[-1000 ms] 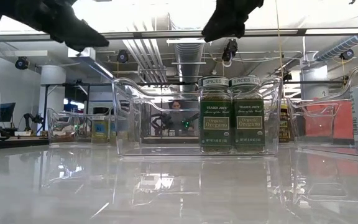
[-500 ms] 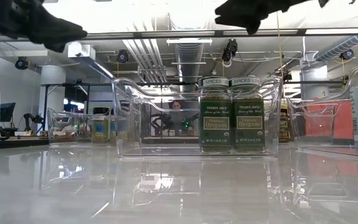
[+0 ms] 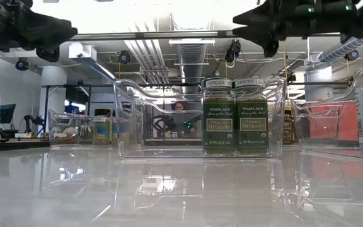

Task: Sort spices by type
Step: Return to Home Position

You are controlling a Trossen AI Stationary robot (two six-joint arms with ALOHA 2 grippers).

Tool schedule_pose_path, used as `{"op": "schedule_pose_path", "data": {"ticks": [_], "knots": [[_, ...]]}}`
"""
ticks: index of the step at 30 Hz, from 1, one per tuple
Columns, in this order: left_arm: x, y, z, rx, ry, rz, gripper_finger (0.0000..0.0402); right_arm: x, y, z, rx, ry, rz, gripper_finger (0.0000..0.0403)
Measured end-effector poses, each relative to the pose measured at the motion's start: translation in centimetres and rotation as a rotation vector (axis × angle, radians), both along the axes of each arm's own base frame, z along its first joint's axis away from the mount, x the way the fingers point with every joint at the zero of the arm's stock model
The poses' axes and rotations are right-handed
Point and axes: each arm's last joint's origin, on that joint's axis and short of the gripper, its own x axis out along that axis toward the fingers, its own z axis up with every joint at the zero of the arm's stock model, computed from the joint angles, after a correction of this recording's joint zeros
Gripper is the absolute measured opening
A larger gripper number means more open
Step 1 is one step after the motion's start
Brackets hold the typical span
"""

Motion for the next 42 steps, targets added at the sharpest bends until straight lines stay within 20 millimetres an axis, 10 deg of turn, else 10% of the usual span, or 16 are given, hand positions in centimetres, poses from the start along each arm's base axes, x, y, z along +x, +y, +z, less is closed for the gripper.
{"op": "schedule_pose_path", "data": {"ticks": [18,25,42], "knots": [[-3.0,0.1,5.5,0.115,0.017,-0.067,0.0103,-6.1,0.6,-1.6,0.038,-0.262,-0.009,0.0155],[-1.7,-0.1,3.6,0.055,0.0,-0.098,0.0103,-8.5,0.8,-4.2,0.077,-0.318,0.018,0.0152],[0.8,-0.4,-2.1,-0.07,-0.073,-0.116,0.0103,-7.5,2.8,-5.7,0.124,-0.185,0.155,0.0148]]}}
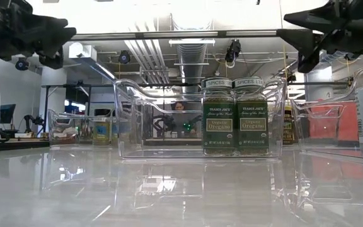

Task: Sort spices by type
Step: Return to Home Position

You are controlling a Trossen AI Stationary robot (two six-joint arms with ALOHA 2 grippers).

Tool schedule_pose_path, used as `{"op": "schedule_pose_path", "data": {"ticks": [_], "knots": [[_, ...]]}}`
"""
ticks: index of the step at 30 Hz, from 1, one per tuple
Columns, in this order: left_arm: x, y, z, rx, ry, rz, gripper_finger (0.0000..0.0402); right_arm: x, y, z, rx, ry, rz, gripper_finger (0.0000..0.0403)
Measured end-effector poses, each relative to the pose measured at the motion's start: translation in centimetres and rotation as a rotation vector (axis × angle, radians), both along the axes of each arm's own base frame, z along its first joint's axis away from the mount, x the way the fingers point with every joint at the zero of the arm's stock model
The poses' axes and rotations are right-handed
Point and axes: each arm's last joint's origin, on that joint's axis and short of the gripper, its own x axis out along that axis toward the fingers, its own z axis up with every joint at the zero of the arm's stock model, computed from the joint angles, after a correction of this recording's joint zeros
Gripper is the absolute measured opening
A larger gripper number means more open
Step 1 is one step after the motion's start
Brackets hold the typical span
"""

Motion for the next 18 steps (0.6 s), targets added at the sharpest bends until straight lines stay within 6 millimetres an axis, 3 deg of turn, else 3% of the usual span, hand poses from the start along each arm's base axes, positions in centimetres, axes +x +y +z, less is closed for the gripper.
{"op": "schedule_pose_path", "data": {"ticks": [11,18], "knots": [[0.0,0.01,-0.16,0.02,0.004,0.007,0.0103,0.69,0.69,-0.85,0.022,0.043,0.043,0.0158],[0.03,0.0,-0.31,-0.003,0.021,0.001,0.0103,0.18,0.36,-0.25,-0.089,0.019,-0.066,0.0139]]}}
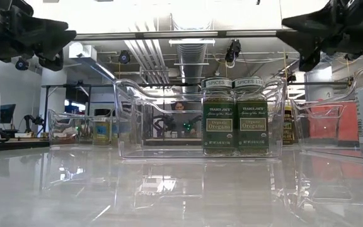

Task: Sort spices by type
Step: Return to Home Position

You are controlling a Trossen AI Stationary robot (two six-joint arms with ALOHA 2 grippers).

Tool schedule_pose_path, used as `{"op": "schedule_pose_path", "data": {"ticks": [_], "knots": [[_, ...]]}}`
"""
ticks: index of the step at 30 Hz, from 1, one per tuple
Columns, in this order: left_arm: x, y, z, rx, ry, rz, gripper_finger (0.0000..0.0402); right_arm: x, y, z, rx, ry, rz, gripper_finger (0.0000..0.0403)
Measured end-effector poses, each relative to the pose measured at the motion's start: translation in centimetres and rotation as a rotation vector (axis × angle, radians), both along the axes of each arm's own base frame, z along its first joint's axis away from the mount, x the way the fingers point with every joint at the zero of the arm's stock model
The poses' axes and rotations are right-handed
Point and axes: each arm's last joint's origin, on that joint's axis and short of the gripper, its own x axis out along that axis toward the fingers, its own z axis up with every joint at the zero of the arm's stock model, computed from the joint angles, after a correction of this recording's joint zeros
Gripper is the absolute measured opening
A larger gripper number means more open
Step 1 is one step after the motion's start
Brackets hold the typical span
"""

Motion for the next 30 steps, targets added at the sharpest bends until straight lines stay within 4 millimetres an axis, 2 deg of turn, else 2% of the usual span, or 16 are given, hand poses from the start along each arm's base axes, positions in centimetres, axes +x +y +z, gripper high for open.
{"op": "schedule_pose_path", "data": {"ticks": [5,10,14,16,21,25,30], "knots": [[0.1,0.0,-0.4,0.004,0.036,0.0,0.0103,-1.1,-0.3,0.1,0.016,0.039,0.009,0.0127],[0.1,0.0,-0.6,0.011,0.063,0.0,0.0103,-3.7,-1.2,1.9,0.046,-0.121,-0.021,0.0123],[0.1,0.0,-1.0,0.022,0.103,0.0,0.0103,-5.6,-1.8,2.5,0.017,-0.217,0.005,0.0127],[0.2,0.0,-1.3,0.028,0.135,-0.005,0.0103,-5.7,-2.0,2.6,0.019,-0.225,0.001,0.0132],[0.2,-0.3,-1.7,0.053,0.172,-0.094,0.0103,-5.0,-2.7,1.3,0.078,-0.085,-0.033,0.0141],[0.3,-0.3,-1.8,0.095,0.179,-0.086,0.0103,-4.9,-2.9,0.9,0.074,-0.043,-0.031,0.0147],[0.3,-0.3,-1.8,0.082,0.185,-0.095,0.0103,-4.8,-2.9,0.7,-0.013,-0.018,-0.054,0.0151]]}}
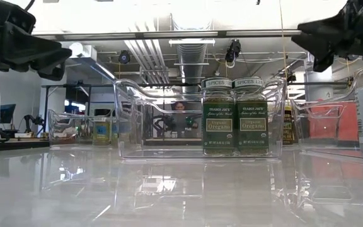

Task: Sort spices by type
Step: Return to Home Position

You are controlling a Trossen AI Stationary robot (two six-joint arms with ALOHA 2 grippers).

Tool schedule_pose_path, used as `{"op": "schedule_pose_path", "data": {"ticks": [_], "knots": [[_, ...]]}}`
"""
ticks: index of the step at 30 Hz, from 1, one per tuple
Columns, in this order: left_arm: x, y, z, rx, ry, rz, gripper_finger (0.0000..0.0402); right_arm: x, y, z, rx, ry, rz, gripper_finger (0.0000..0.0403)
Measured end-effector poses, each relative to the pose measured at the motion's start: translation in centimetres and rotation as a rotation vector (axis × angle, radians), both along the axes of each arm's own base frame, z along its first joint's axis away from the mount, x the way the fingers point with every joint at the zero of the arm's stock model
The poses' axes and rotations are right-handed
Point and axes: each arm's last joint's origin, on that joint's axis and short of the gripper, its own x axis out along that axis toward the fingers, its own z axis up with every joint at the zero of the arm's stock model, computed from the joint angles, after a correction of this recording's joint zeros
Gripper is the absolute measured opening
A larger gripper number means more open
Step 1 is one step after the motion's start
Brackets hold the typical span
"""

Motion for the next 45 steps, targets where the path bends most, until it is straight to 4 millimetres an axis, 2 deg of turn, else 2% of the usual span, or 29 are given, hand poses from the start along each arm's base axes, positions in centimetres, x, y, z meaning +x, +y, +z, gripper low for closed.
{"op": "schedule_pose_path", "data": {"ticks": [6,19,37,45], "knots": [[0.19,0.04,-0.24,0.036,0.026,0.022,0.0103,0.2,-0.01,-0.93,-0.011,0.1,-0.003,0.0142],[0.43,0.03,-0.54,0.043,0.06,0.028,0.0103,0.24,-0.01,-1.0,0.02,0.104,0.002,0.0123],[0.49,0.03,0.14,0.044,0.062,0.031,0.0103,0.24,-0.01,-0.98,0.02,0.105,0.002,0.015],[0.51,0.03,0.19,0.043,0.059,0.03,0.0103,0.25,-0.01,-0.98,0.022,0.105,0.002,0.014]]}}
